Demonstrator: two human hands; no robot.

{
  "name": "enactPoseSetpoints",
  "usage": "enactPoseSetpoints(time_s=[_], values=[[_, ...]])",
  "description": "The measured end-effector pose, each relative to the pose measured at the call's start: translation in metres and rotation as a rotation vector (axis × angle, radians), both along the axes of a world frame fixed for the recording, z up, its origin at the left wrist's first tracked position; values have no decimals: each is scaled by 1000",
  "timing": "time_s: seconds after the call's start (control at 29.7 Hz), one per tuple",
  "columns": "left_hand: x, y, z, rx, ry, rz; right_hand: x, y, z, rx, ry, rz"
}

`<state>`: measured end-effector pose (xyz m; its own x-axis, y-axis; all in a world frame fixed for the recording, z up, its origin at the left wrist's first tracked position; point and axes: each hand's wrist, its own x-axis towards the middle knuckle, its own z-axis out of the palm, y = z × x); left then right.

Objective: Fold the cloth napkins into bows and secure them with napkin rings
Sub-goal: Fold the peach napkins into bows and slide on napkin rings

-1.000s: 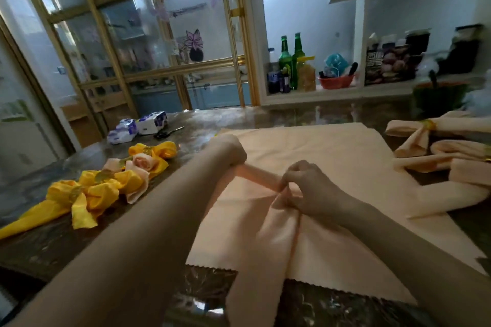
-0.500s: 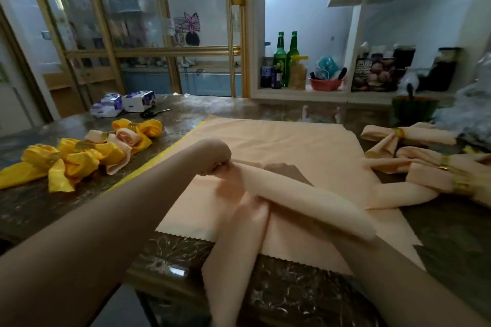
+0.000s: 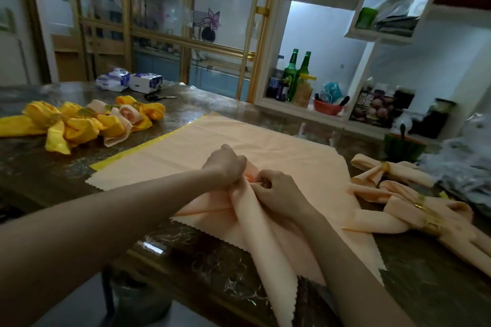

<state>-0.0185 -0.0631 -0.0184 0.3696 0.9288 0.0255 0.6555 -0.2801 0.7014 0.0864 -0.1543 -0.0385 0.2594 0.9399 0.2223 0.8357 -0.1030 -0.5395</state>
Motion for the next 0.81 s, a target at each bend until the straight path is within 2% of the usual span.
enactPoseSetpoints(time_s=[0.1,0.17,0.3,0.47,0.64,0.81], values=[[-11,-4,2,-238,-77,-91,1,1,2,-24,60,-2],[-21,-7,3,-317,-7,-132,0,1,4,-51,90,-3],[-37,0,-5,-229,233,-124,-3,0,7,-109,-4,16],[-35,3,-7,-265,82,-296,3,-3,2,-143,90,68],[-30,13,0,-289,-160,-430,13,7,0,223,180,63],[-20,14,10,-312,-318,-478,14,1,22,382,321,25]])
